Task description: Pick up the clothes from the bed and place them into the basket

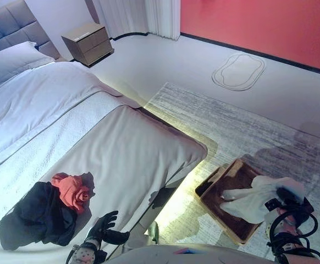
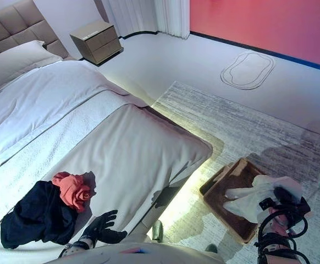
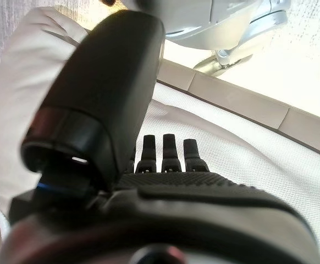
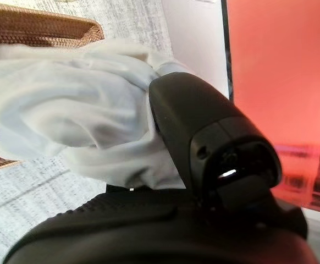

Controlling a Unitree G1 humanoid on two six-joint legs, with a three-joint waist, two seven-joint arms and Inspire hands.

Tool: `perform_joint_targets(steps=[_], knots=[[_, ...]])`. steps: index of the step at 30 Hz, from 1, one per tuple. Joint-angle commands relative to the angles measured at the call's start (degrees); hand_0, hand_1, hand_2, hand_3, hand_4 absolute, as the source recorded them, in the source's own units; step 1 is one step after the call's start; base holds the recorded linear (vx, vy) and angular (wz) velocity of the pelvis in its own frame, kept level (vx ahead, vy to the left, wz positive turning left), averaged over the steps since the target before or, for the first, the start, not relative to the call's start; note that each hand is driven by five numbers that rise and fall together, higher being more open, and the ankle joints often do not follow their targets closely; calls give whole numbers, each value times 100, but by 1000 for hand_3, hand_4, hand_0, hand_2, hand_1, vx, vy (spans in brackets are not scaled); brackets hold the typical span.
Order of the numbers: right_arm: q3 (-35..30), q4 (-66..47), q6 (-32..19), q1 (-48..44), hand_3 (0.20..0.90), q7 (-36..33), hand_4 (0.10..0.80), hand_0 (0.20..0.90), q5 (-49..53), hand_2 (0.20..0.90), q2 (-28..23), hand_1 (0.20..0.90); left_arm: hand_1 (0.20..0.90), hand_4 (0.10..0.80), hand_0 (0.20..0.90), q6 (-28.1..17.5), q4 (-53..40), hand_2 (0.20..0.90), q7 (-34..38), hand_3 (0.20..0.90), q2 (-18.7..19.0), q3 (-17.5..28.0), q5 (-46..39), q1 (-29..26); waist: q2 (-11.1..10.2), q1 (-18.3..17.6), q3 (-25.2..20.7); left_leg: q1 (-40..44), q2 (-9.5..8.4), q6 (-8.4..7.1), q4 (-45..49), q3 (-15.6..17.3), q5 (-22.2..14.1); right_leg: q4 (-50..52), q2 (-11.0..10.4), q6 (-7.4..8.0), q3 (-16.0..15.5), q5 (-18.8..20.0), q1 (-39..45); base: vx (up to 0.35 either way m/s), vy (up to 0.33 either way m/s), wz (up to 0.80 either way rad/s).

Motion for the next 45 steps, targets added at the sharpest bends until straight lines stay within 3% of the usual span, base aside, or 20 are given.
perform_joint_targets(steps=[1,10,24,37,39,40,41,43,44,45], knots=[[-133,-258,-310,-582,900,-200,800,900,-252,900,-781,900,900,800,900,-310,211,900,-11,900,273,-220,-72,-431,-129,121,23,-23,124,-300,38,-109,-235,316,-75,43,-102,15,-73,0,0,0],[-206,21,-211,-669,900,81,800,900,-172,900,-934,900,900,800,900,-279,307,900,-45,900,261,-263,-93,-444,-125,126,30,22,115,-310,31,-124,-255,331,-67,33,-112,-3,-59,0,0,0],[93,103,-165,-537,900,480,800,900,-221,900,-534,900,900,800,900,-307,330,900,-26,900,217,-206,-112,-456,-161,188,19,20,155,-336,25,-169,-236,352,-14,-18,-150,-80,-31,-10,-6,3],[1290,-109,119,-649,900,1204,800,900,-1152,900,-76,900,900,800,900,-298,294,900,102,900,60,114,-234,-224,-265,675,34,-221,269,-468,102,-501,2,376,155,-203,-388,-259,152,-25,4,11],[1509,-277,259,-666,900,1317,800,900,-1269,900,-58,900,900,800,900,-372,379,900,44,900,56,185,-65,-138,-272,744,35,-359,430,-532,152,-133,72,418,159,-213,-639,-335,219,-6,66,43],[1527,-417,329,-593,900,1354,800,900,-1420,900,-83,900,900,800,900,-361,373,900,-65,900,89,185,73,-159,-306,612,8,-385,708,-643,293,667,72,384,128,-172,-917,-388,296,-39,143,61],[1537,-517,347,-553,900,1406,800,900,-1531,900,-133,900,900,800,900,-298,335,900,-125,900,115,155,113,-221,-316,508,21,-400,900,-670,442,1197,129,416,69,-158,-1171,-347,304,-44,162,71],[1587,-593,382,-522,900,1542,800,900,-1760,900,-199,900,900,800,900,-203,298,900,-159,900,122,96,98,-333,-338,377,37,-416,1037,-669,608,1669,175,505,-35,-118,-1398,-287,278,-70,204,138],[1627,-603,343,-522,900,1674,800,900,-1882,900,-234,900,900,800,900,-171,288,900,-149,900,114,74,48,-388,-344,340,43,-437,1017,-639,644,1712,143,585,-93,-92,-1425,-294,258,-5,282,163],[1697,-631,374,-553,900,1865,800,900,-2053,900,-283,900,900,800,900,-169,275,900,-134,900,98,93,16,-404,-346,337,31,-399,885,-554,523,1672,50,704,-180,-26,-1411,-312,238,54,286,123]])
